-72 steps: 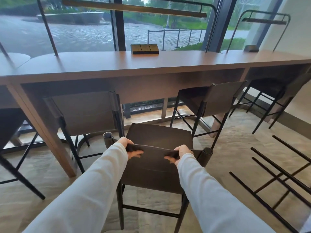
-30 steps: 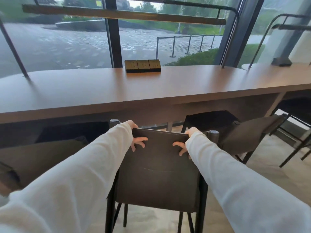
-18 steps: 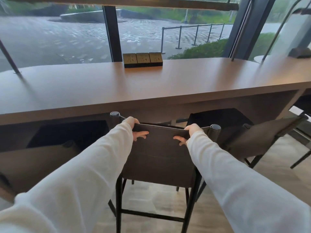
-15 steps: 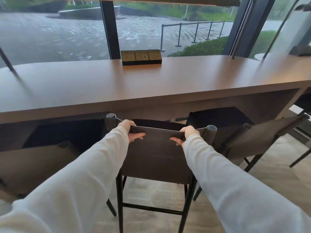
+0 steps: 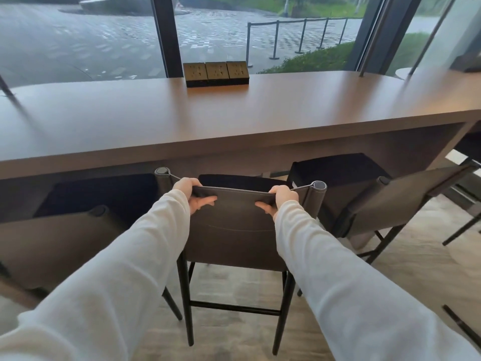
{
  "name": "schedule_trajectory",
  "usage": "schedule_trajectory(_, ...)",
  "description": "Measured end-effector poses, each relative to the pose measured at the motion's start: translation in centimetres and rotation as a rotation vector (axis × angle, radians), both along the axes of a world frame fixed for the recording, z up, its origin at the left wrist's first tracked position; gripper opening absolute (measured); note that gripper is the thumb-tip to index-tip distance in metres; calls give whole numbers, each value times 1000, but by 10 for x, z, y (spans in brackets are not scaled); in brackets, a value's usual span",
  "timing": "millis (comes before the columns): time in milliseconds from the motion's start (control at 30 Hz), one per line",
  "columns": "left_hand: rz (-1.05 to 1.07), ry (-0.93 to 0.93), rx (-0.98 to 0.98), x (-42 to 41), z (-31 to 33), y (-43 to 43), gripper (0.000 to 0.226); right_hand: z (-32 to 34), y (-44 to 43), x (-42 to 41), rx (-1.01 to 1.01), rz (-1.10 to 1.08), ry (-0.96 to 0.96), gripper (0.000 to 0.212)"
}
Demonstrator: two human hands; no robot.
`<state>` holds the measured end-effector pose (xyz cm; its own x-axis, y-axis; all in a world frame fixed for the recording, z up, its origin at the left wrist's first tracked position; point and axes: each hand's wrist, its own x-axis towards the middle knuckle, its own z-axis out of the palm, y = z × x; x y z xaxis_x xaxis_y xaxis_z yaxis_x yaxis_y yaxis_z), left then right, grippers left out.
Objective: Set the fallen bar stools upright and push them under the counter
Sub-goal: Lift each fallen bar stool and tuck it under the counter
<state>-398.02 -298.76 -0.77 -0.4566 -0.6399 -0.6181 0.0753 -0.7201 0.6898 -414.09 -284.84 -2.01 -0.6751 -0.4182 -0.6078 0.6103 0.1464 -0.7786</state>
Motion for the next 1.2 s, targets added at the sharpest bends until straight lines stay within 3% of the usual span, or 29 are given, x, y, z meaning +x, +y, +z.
schedule_trajectory(300,47,87,-11,42,-23,43,10,-29,43,42,9,27,100,11)
schedule_trajectory(733,28,71,-8,116,-83,91,18,-75,104,133,-224,-199,-32,12)
schedule_trajectory(1200,23,67,-18,116,-82,93,16,-79,102,130,-227,-194,4,14)
